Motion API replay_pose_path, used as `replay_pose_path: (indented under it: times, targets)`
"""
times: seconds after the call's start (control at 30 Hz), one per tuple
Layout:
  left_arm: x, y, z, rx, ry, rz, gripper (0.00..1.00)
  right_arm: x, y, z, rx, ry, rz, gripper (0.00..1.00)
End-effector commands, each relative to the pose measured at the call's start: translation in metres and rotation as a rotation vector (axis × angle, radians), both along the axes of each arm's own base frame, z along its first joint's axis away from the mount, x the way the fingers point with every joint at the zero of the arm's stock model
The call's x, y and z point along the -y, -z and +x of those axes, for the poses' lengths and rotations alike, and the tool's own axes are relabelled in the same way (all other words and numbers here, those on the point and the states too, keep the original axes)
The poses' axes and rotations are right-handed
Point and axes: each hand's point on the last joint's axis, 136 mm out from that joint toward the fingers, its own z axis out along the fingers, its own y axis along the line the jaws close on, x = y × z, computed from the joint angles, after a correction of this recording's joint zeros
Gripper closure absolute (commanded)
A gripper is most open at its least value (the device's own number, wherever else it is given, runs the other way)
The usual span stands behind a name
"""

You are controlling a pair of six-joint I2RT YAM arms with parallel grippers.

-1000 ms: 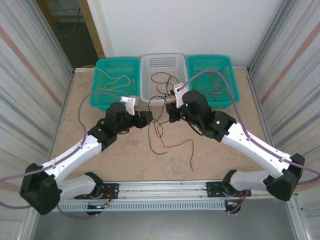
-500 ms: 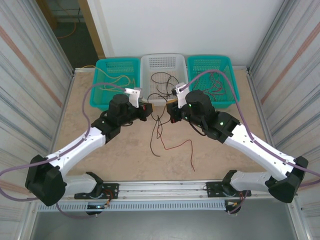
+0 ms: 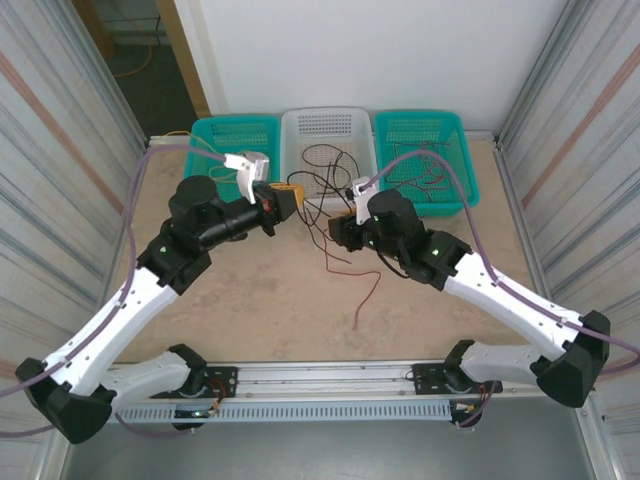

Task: Untangle the cables

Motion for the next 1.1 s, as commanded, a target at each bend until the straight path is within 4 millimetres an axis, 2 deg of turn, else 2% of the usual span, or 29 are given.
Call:
replay_pose_path:
  times: [0.0,0.27,0.47,0.6,0.73,0.83,0.93,1.07]
  targets:
    - [0.001,-0.026,-0.020,0.031,0.074,-0.043,1.00,-0.003,0.010,0.006,-0.047,0.020,0.074,0.62]
    - [-0.006,-0.057,-0.029,0.067,0.079,-0.142,1.00,0.002,0.067,0.007,-0.168,0.054,0.079,0.76]
    - [-0.010,-0.074,-0.036,0.093,0.089,-0.171,1.00,0.002,0.120,-0.002,-0.287,0.062,0.052,0.77]
    - [-0.015,-0.084,-0.041,0.116,0.080,-0.177,1.00,0.004,0.137,-0.006,-0.320,0.077,0.045,0.75]
    - [-0.022,-0.090,-0.042,0.143,0.044,-0.160,1.00,0.006,0.134,-0.007,-0.317,0.082,0.051,0.73]
    - [-0.027,-0.088,-0.038,0.149,0.002,-0.133,1.00,0.008,0.120,-0.006,-0.291,0.086,0.052,0.71]
    - [-0.031,-0.083,-0.030,0.135,-0.047,-0.109,1.00,0.011,0.101,-0.006,-0.256,0.087,0.059,0.70]
    - [-0.040,-0.073,-0.015,0.084,-0.130,-0.080,1.00,0.017,0.062,-0.006,-0.176,0.087,0.075,0.64]
